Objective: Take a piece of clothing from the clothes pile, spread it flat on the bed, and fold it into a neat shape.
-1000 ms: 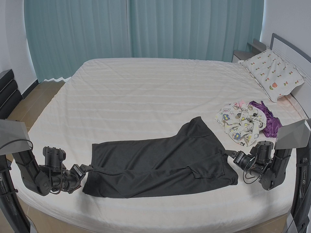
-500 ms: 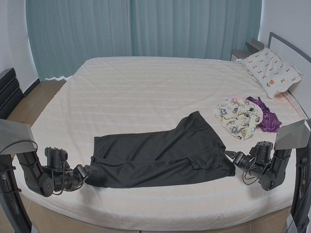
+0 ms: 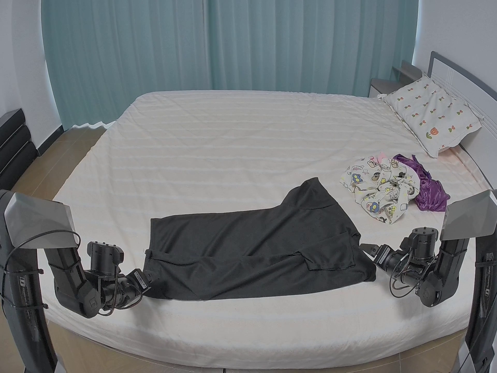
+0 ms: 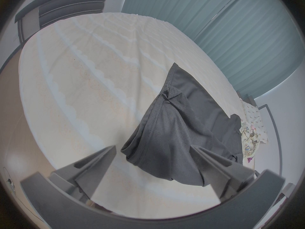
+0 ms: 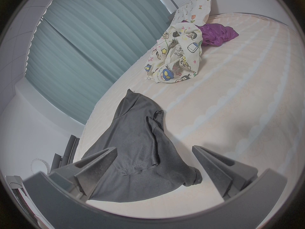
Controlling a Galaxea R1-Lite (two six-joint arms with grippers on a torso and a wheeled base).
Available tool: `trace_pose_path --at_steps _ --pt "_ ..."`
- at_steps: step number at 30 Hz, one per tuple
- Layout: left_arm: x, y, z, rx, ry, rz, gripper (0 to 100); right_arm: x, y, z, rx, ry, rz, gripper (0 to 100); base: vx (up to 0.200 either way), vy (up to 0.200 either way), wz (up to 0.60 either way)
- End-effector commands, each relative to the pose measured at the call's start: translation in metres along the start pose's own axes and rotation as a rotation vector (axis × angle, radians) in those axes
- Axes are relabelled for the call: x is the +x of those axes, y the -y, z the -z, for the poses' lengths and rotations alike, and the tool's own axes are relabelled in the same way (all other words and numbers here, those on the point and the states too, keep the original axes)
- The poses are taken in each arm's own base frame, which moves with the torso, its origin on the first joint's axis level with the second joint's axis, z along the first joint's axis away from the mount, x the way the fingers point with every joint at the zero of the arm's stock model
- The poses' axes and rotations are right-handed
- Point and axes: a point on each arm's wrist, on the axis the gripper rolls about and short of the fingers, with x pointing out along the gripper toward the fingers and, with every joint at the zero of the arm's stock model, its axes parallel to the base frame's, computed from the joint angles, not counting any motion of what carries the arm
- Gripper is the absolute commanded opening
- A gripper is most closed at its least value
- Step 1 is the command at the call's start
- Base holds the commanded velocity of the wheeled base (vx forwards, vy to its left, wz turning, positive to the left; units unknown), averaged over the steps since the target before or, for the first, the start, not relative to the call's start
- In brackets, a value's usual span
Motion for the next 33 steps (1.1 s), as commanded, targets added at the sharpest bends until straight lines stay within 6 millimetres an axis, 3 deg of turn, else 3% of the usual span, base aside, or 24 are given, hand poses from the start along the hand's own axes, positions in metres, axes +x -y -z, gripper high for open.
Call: trace_pose_path --at_steps 1,8,15,22,28,33 --pt "0.016 0.002 0.01 0.028 0.013 -0.061 0 -0.006 -0.002 0.0 -0.002 -0.004 0.0 100 0.0 0.0 0.0" --pt "0.015 0.001 0.014 0.026 0.023 -0.089 0 -0.016 -0.015 -0.003 -0.011 -0.057 0.004 100 0.0 0.0 0.0" --pt "0.009 -0.002 0.017 -0.027 0.037 -0.085 0 -0.023 -0.007 0.01 -0.014 -0.132 0.057 100 0.0 0.0 0.0" --pt "0.007 -0.001 0.016 -0.041 0.048 -0.075 0 -0.014 0.005 0.027 -0.018 -0.184 0.112 100 0.0 0.0 0.0" --pt "0.008 -0.001 0.015 -0.047 0.05 -0.073 0 -0.009 0.003 0.033 -0.031 -0.199 0.106 100 0.0 0.0 0.0" --pt "0.007 -0.001 0.015 -0.05 0.05 -0.073 0 0.009 0.004 0.036 -0.046 -0.164 0.128 100 0.0 0.0 0.0"
